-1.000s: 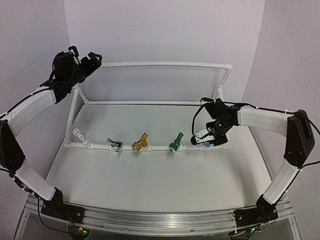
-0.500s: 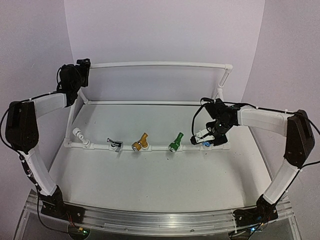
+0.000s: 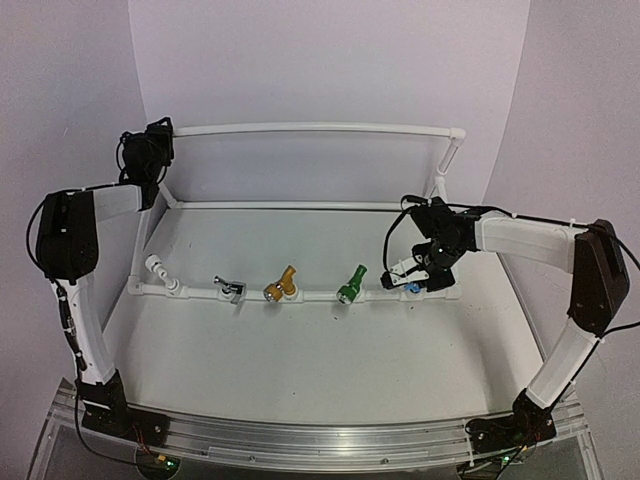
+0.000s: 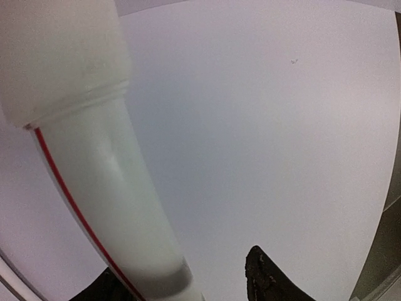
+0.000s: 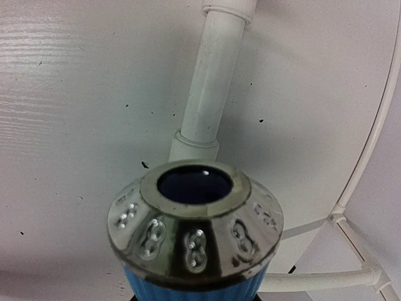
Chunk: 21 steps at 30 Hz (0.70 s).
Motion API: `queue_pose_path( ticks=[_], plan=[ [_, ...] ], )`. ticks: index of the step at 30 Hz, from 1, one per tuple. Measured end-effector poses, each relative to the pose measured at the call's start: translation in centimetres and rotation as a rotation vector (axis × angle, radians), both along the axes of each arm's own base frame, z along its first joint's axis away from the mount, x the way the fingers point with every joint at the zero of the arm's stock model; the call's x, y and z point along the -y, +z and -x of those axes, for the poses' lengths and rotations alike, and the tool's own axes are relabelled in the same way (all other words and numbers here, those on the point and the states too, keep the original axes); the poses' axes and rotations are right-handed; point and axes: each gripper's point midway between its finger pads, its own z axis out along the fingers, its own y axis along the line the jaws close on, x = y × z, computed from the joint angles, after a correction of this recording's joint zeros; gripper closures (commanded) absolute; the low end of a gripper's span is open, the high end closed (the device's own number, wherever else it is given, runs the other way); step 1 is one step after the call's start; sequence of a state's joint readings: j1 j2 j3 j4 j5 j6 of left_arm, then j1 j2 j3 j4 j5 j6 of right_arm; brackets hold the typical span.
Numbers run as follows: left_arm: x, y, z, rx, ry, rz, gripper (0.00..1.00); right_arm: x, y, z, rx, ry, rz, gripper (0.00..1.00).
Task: Install the water faucets
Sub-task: Move the pipe with the faucet installed to the center of the board.
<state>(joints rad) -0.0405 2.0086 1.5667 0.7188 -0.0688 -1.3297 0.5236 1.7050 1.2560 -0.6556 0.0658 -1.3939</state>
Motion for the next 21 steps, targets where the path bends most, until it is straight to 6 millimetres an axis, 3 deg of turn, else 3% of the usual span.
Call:
queue_pose_path(
  ticks=[6,13,21],
  plan=[
    [0.0,-0.3,-1.5,0.006,-0.022,-0.068,0.70,0.0,0.0,0.0,0.001,0.000,-0.001,1.00],
    [0.4,-0.1,-1.9,-0.012,-0.078,0.006,0.91,0.0,0.0,-0.1,0.001,-0.005,-0.002,1.00],
    [0.4,0.0,-1.2,-0.043,-0.076,-0.016,0.98,0.1,0.0,-0.1,0.001,-0.006,-0.001,1.00]
  ],
)
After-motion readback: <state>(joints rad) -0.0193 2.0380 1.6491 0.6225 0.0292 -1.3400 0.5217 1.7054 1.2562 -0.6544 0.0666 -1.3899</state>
